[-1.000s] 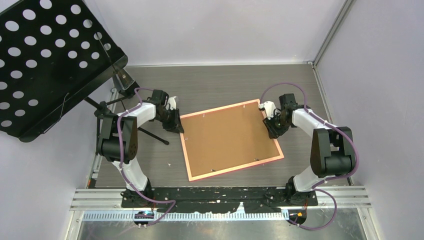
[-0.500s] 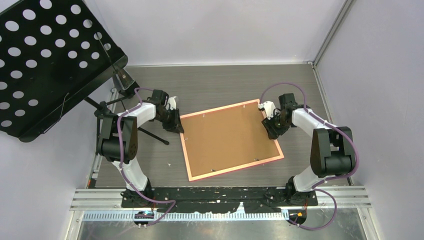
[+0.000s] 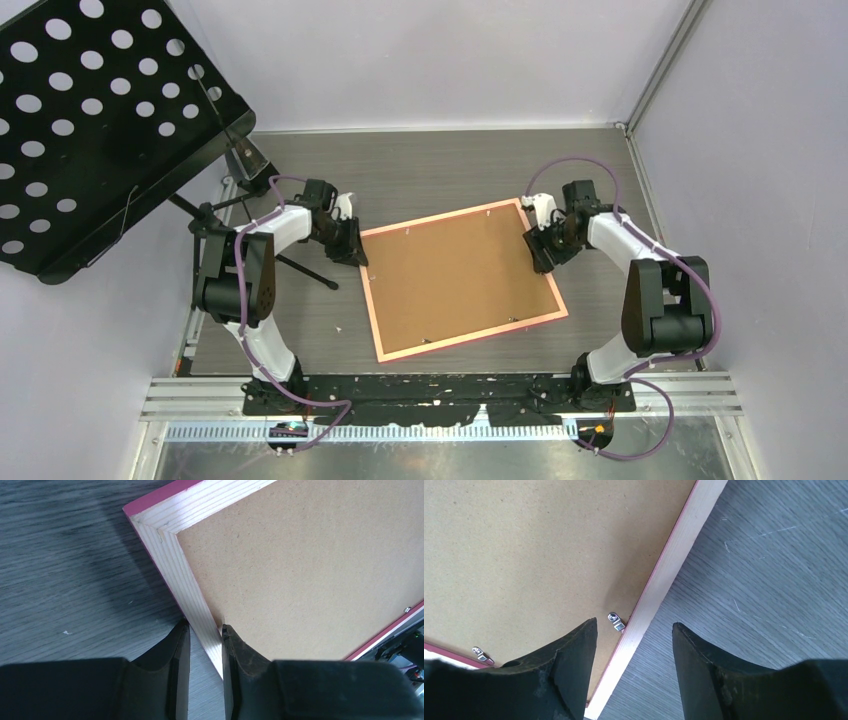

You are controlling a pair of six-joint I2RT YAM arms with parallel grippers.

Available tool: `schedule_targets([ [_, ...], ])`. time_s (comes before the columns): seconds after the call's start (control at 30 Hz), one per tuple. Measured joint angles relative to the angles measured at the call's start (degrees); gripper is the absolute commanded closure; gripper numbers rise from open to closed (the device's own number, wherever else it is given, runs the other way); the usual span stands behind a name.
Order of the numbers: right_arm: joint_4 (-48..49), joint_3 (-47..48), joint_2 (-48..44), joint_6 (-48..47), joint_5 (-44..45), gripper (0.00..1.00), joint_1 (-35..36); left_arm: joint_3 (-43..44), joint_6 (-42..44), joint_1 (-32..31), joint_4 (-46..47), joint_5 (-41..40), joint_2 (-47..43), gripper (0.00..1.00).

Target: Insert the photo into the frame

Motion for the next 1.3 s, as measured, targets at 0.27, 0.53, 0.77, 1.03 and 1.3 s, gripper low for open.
schedule_targets([
  [0.27, -1.4, 0.0, 0.0, 0.5, -1.9, 0.44, -3.0, 0.0, 0.1, 0.0, 0.0, 0.0, 0.0, 0.73],
  [0.53, -2.5, -1.4, 0.0, -0.9, -3.4, 0.48, -4.3, 0.0, 0.6, 0.0, 0.0, -0.1, 0.0, 0.62],
  [0.77, -3.2, -2.2, 0.8, -2.2, -4.5, 0.51, -4.3, 0.1, 0.8, -0.1, 0.2, 1.6, -0.1, 0.34],
  [1.03, -3.3, -2.3, 1.3, -2.6, -5.7, 0.50, -4.5, -0.1, 2.1, -0.6, 0.3, 0.3, -2.4, 0.21],
  [1.3, -3.5, -2.3, -0.4, -2.6, -6.0, 0.36, -4.6, -0.6, 4.3, -2.1, 0.3, -2.8, -9.7, 0.10],
])
